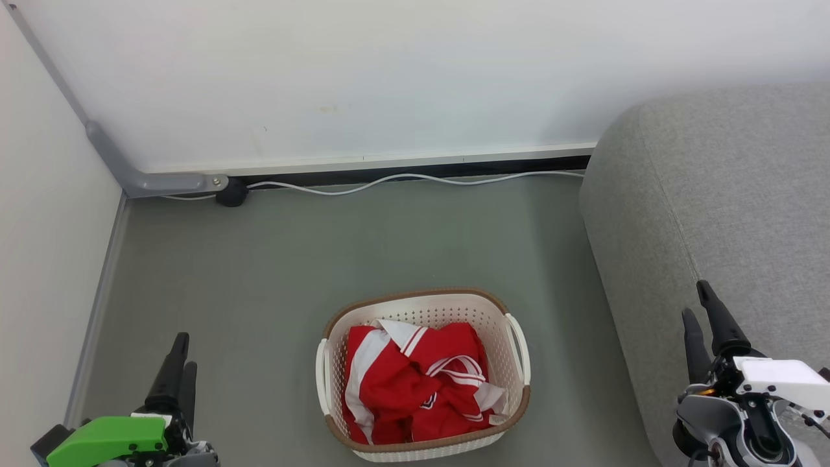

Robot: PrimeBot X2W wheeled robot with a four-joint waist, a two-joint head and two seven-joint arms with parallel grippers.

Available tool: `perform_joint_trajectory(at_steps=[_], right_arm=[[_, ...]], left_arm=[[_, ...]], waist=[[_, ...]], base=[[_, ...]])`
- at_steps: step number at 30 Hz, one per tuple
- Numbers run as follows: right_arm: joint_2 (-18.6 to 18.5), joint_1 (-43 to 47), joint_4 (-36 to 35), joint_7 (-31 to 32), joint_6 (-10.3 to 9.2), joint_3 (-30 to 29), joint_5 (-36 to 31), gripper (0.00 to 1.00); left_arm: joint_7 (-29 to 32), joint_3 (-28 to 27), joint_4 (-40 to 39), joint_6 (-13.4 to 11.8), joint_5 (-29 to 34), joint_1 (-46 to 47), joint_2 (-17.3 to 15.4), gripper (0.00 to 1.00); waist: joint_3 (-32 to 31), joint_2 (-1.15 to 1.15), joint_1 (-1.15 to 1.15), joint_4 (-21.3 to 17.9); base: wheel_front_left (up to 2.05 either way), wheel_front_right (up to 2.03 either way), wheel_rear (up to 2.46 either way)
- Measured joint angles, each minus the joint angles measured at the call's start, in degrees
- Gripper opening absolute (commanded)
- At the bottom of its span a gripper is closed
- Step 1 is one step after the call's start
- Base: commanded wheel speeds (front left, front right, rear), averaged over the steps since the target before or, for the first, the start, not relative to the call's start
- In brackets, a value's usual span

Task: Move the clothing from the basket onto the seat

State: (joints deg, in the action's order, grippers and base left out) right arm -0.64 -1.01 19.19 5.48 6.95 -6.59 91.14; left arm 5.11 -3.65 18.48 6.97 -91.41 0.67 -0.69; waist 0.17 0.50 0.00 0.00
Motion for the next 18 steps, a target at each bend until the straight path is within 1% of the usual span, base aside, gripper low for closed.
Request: perform_joint_trajectory(at_steps=[6, 9, 10, 13, 15, 18], right_arm=[[0.0, 0.0, -0.1, -1.4, -0.01, 1.3, -2.0, 1.0], [-0.3, 0.0, -0.3, -2.3, -0.08, 2.2, -4.8, 1.0], [-0.5, 0.0, -0.4, -2.4, -0.46, 2.5, -5.5, 1.0], [-0.9, -0.1, -0.9, -2.9, -0.56, 3.0, -8.1, 1.0], [-0.9, -0.1, -1.4, -3.4, -1.02, 3.2, -10.0, 1.0], [-1.0, -0.3, -2.1, -4.0, -1.1, 3.8, -12.6, 1.0]], left_arm=[[-1.2, 0.6, -0.7, 0.0, 2.0, 0.0, 0.0, 1.0], [-1.9, 1.0, -1.3, 0.0, 4.3, 0.0, -0.1, 1.0], [-2.2, 1.1, -1.5, 0.0, 4.8, 0.0, -0.1, 1.0], [-2.8, 1.5, -2.2, -0.1, 7.4, -0.1, -0.3, 1.0], [-3.2, 1.7, -2.5, -0.2, 8.7, -0.1, -0.5, 1.0], [-3.7, 1.9, -3.3, -0.7, 11.9, -0.1, -0.8, 1.0]], waist=[[0.0, 0.0, 0.0, 0.0], [0.0, 0.0, 0.0, 0.0], [0.0, 0.0, 0.0, 0.0], [0.0, 0.0, 0.0, -0.1], [0.0, 0.0, 0.0, -0.1], [0.0, 0.0, 0.0, -0.1]], base=[[0.0, 0.0, 0.0], [0.0, 0.0, 0.0], [0.0, 0.0, 0.0], [0.0, 0.0, 0.0], [0.0, 0.0, 0.0], [0.0, 0.0, 0.0]])
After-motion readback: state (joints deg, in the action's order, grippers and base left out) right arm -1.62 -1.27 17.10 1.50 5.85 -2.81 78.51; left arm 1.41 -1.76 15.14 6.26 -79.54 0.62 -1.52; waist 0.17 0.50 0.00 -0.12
